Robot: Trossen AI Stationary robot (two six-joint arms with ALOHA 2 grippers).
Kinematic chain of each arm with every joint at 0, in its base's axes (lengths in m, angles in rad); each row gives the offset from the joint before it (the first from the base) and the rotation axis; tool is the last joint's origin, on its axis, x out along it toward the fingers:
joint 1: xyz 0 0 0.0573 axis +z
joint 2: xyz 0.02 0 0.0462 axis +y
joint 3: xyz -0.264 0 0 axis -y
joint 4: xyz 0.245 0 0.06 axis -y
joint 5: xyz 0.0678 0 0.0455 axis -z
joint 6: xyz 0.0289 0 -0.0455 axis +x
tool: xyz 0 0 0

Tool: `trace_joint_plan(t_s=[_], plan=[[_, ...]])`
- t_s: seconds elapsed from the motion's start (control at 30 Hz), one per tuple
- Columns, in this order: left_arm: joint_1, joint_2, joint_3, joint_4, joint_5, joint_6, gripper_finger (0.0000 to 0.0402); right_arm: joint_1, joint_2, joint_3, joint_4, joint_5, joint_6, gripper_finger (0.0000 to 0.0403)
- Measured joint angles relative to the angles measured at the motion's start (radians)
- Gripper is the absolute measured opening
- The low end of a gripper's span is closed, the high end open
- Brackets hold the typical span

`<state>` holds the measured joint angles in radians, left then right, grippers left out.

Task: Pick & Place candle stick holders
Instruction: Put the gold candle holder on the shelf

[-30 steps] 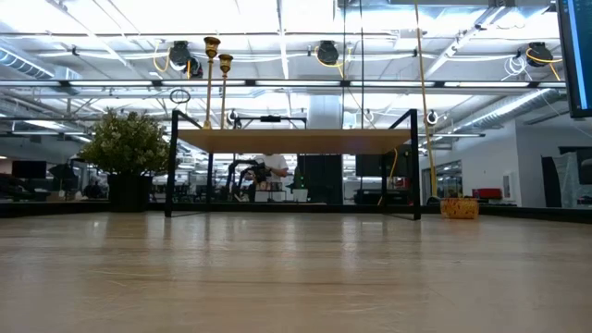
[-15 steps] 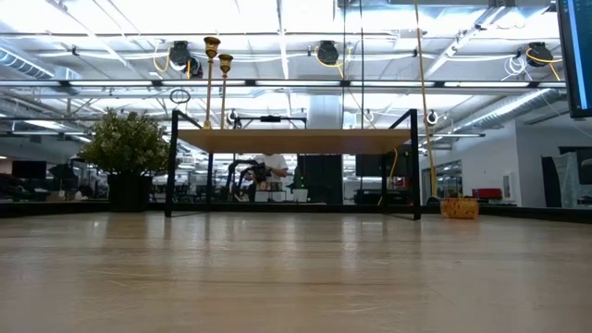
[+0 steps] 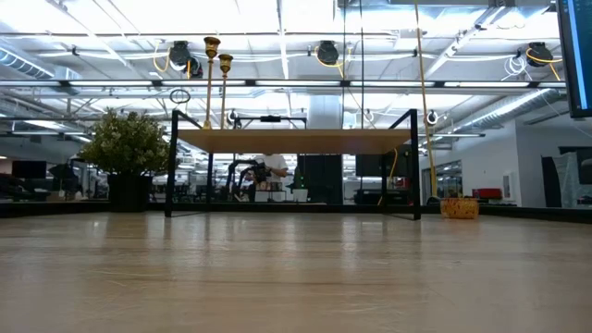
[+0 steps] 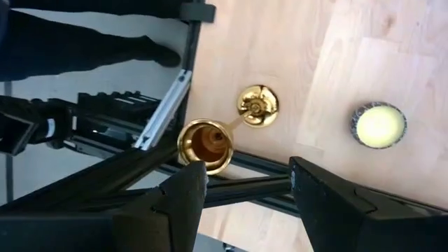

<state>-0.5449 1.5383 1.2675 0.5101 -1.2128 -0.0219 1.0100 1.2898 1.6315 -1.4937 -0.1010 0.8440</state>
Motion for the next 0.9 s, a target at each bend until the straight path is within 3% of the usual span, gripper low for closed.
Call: trace_joint_plan(t_s=[0.9], plan=[[-0.005, 0.0, 0.0, -0.014, 0.007, -0.01, 0.0207, 0.0, 0.001, -0.088, 0.065, -0.001, 0.001, 0.0199]])
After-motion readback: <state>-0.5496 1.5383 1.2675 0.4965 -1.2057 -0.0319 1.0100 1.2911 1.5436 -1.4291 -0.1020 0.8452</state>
